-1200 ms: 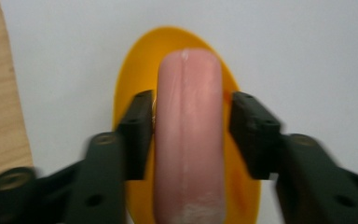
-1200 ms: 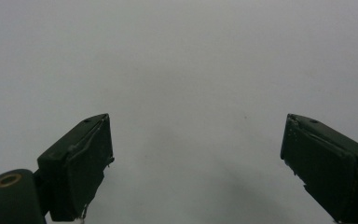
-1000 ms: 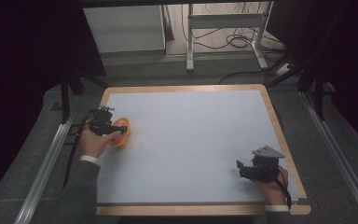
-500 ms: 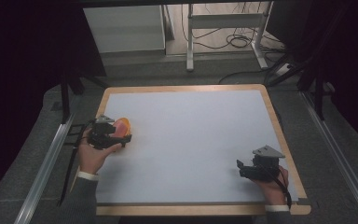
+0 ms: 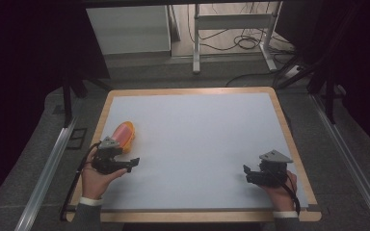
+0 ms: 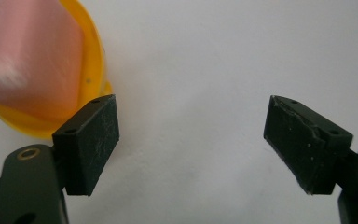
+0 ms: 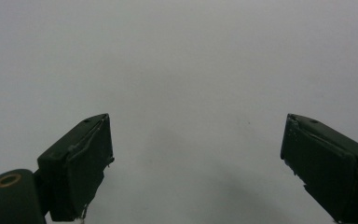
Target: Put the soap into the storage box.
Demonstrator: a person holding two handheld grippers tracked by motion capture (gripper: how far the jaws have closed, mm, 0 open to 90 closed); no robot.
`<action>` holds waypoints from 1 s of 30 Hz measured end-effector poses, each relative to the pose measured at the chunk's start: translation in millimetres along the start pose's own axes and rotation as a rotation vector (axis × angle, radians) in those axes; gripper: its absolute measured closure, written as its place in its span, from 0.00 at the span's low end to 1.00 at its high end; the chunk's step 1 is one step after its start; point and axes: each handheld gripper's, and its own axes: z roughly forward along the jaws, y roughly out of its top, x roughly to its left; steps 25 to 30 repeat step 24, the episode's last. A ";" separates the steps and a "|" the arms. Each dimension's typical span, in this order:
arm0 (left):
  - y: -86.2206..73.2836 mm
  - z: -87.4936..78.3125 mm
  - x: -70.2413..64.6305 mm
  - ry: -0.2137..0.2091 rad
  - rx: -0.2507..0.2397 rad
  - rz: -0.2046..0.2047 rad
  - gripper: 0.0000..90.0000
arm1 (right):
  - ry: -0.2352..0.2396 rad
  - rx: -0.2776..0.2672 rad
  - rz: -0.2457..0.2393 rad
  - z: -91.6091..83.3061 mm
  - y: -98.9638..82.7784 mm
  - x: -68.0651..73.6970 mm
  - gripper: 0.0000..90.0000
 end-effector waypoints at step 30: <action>-28.6 14.7 -7.9 -0.074 -0.006 -0.004 0.23 | -0.010 -0.028 -0.006 -1.0 0.3 -2.7 0.10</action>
